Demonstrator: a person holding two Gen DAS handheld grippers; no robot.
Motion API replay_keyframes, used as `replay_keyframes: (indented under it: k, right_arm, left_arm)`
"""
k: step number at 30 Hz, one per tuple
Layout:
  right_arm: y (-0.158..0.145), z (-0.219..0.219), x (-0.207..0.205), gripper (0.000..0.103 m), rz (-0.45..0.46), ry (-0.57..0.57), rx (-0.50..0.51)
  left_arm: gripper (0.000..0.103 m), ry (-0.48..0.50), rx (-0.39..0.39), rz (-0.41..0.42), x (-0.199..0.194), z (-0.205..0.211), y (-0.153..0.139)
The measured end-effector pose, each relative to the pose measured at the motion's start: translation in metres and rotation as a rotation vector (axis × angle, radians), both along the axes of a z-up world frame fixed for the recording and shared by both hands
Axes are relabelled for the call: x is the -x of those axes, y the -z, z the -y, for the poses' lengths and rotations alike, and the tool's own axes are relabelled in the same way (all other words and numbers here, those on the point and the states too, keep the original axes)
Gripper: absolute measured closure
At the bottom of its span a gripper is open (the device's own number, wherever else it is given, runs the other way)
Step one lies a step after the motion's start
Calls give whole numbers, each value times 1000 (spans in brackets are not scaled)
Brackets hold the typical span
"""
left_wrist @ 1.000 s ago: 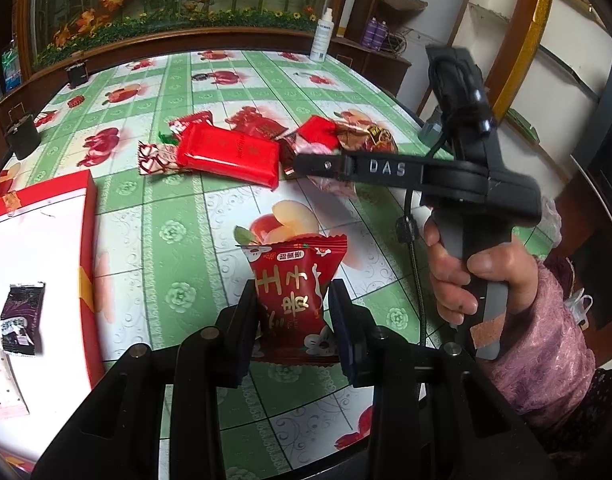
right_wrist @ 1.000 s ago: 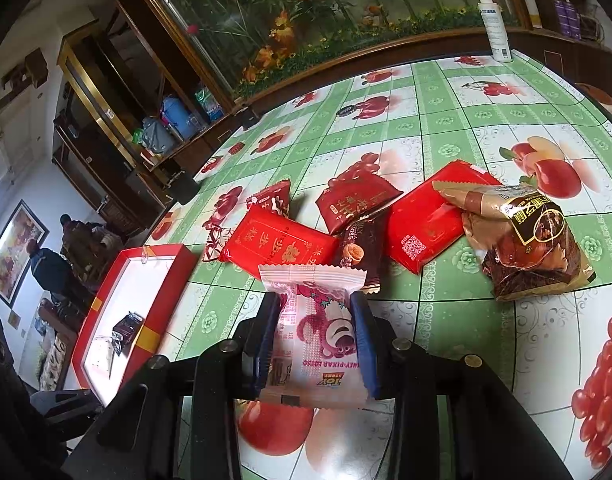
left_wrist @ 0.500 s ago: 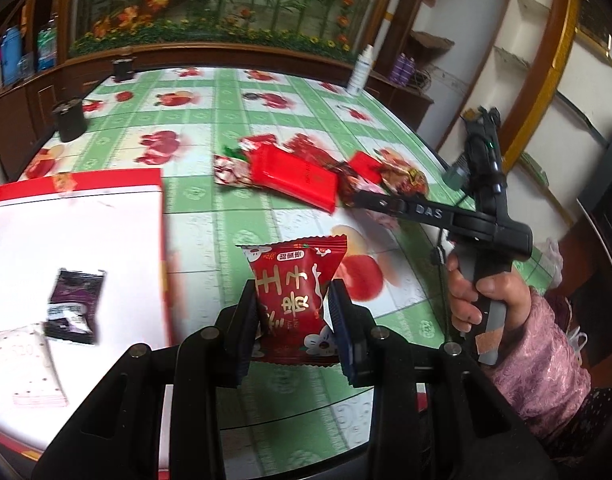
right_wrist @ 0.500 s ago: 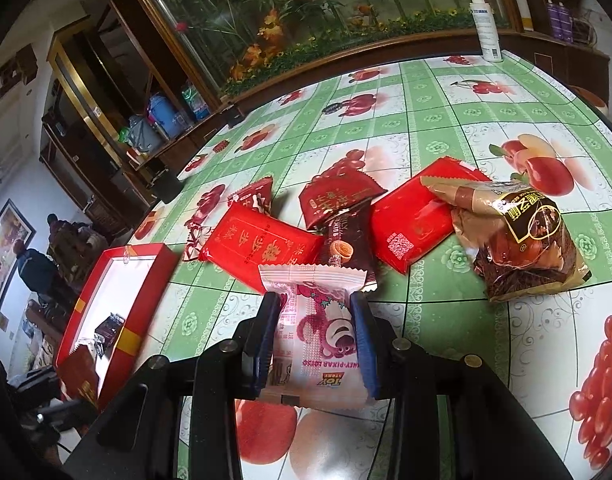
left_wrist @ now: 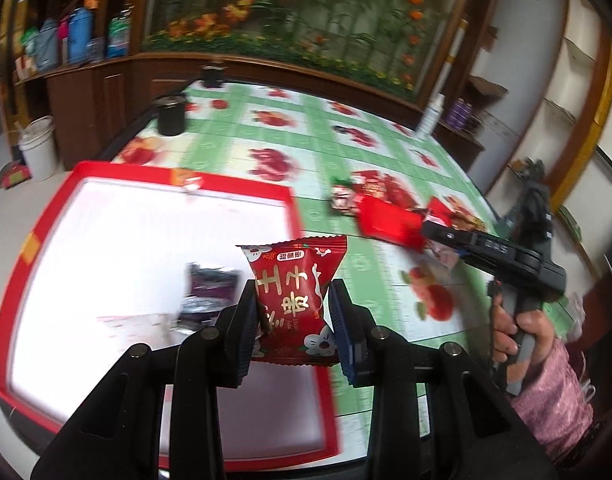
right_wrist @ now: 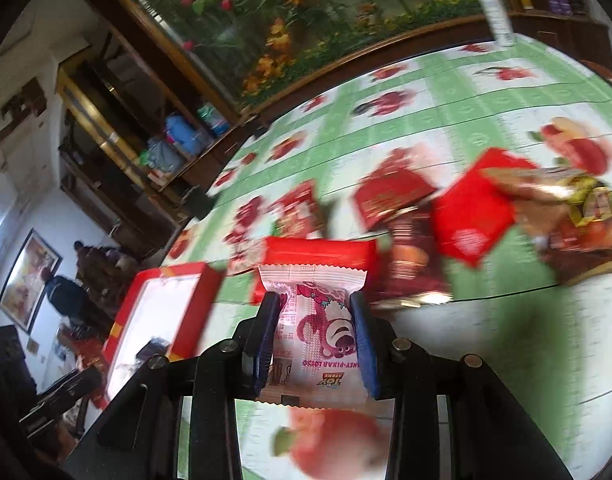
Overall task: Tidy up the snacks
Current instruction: 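Carry both packets over the tray and open both grippers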
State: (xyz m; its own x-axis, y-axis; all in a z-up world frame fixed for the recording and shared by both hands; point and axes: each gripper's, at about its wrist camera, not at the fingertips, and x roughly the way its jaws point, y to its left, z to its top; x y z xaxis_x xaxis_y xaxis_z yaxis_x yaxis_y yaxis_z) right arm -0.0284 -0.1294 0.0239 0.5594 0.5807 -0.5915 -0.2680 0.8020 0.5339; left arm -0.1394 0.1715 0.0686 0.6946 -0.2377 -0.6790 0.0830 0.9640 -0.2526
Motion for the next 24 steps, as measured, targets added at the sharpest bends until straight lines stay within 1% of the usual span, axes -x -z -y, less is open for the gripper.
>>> replay_keyframes:
  k: [4, 10, 17, 20, 24]
  right_arm:
    - [-3, -29, 5, 67, 2, -75, -47]
    - [-3, -84, 13, 67, -1, -190, -44]
    - [-2, -149, 25, 67, 10, -318, -15]
    - [-1, -180, 33, 67, 17, -378, 12]
    - [2, -210, 39, 67, 15, -433, 32]
  left_arm:
    - [71, -42, -23, -14, 4, -14, 7]
    - [71, -88, -59, -31, 9, -29, 18]
    - [71, -134, -74, -55, 11, -49, 28]
    - [71, -152, -74, -63, 12, -57, 32]
    - [71, -175, -89, -66, 14, -66, 36]
